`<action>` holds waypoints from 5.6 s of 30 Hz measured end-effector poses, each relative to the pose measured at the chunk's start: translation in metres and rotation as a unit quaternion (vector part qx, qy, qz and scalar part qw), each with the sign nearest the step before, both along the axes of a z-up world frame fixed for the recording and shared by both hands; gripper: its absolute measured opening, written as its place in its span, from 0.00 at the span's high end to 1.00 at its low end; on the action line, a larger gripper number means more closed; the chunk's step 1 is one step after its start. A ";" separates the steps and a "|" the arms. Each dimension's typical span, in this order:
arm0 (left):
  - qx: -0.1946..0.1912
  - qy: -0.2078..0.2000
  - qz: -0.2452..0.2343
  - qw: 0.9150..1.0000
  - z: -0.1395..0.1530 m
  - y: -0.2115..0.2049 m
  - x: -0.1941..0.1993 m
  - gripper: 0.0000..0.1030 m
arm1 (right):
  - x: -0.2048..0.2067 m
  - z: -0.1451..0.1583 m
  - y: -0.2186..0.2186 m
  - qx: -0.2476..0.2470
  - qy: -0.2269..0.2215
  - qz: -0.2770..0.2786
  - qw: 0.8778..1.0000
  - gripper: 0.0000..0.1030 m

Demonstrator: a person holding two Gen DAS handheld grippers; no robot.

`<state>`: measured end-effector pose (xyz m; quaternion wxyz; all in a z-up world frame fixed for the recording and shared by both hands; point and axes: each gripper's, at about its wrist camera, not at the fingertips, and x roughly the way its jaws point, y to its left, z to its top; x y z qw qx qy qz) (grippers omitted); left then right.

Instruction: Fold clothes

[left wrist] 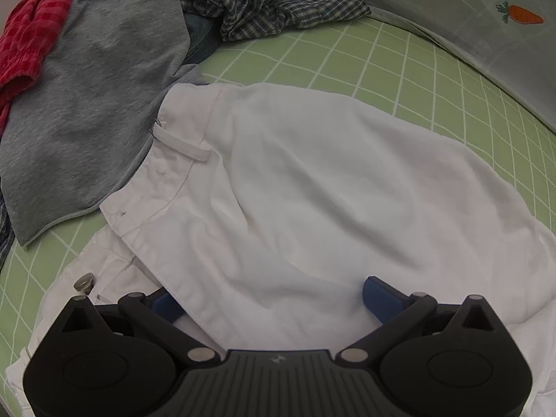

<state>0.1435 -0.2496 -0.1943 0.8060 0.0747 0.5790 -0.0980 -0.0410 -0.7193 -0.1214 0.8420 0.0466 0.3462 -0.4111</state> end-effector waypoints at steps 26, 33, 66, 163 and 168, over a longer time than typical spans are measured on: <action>0.000 -0.004 0.006 1.000 0.001 0.002 -0.002 0.00 | -0.049 -0.009 0.033 0.190 -0.133 -0.121 0.965 0.07; -0.002 -0.011 0.012 1.000 0.000 0.001 -0.005 0.00 | -0.054 -0.028 0.029 0.192 -0.103 -0.167 0.962 0.04; -0.002 -0.029 0.037 0.999 -0.001 -0.002 -0.007 0.00 | -0.110 0.042 -0.053 0.134 -0.256 -0.105 0.952 0.77; -0.027 -0.063 -0.070 0.995 0.047 -0.054 0.060 0.00 | -0.002 -0.060 0.044 0.162 -0.006 0.029 0.986 0.09; -0.002 -0.083 -0.128 0.988 0.027 -0.074 0.068 0.00 | -0.010 -0.059 0.045 0.166 0.001 0.030 0.986 0.09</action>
